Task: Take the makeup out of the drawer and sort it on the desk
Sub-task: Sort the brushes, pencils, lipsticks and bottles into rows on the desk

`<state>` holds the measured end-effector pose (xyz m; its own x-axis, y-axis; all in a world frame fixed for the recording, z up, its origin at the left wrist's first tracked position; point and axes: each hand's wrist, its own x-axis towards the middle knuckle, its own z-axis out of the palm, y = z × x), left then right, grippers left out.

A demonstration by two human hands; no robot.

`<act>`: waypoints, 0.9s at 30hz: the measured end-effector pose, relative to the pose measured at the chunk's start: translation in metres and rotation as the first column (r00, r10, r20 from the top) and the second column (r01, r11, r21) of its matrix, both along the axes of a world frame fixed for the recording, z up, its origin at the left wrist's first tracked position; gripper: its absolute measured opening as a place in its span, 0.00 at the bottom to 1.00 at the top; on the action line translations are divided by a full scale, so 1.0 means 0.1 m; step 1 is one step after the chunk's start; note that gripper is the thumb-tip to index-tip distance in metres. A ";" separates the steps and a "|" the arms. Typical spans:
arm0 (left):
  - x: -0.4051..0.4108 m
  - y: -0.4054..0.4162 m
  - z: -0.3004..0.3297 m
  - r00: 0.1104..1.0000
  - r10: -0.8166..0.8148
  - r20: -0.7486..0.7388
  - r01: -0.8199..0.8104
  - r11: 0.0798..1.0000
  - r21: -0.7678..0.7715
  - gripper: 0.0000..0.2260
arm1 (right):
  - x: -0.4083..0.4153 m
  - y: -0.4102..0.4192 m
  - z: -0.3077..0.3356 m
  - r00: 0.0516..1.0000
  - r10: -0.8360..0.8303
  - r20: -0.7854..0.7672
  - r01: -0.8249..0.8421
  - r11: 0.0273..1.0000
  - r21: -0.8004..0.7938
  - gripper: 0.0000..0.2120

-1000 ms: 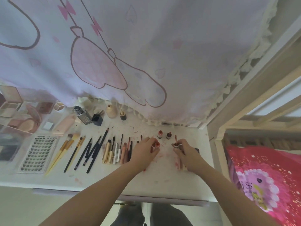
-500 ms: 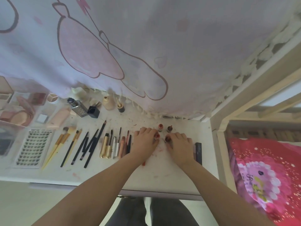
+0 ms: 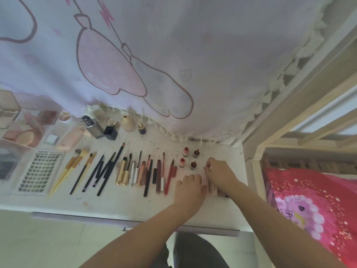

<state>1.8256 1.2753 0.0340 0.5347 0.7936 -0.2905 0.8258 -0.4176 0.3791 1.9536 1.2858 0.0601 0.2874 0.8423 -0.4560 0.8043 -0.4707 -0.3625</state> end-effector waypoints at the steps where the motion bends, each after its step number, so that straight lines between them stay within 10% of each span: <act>1: 0.08 0.00 -0.04 0.997 0.018 -0.078 -0.018 1.000 -0.003 0.15 | -0.04 0.03 -0.02 1.000 0.002 0.022 -0.001 1.000 -0.005 0.12; 7: 0.20 0.03 -0.14 0.978 0.052 -0.201 -0.051 0.999 0.006 0.16 | -0.10 0.06 -0.09 0.997 -0.069 0.020 0.070 0.997 -0.045 0.17; 13: -0.24 -0.02 -0.02 0.995 -0.094 0.012 0.092 0.989 0.119 0.22 | 0.03 -0.09 0.10 0.919 -0.228 -0.323 0.154 0.959 -0.237 0.20; 27: -0.61 0.13 0.56 0.970 -0.215 0.117 0.229 0.964 -0.134 0.13 | -0.19 -0.36 0.58 0.621 -0.227 -0.750 0.088 0.971 -0.221 0.12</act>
<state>1.7644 1.2885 0.0897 0.7250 0.6048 -0.3296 0.6731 -0.5204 0.5255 1.9347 1.2493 0.1179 -0.1028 0.7206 -0.6857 0.1758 -0.6653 -0.7256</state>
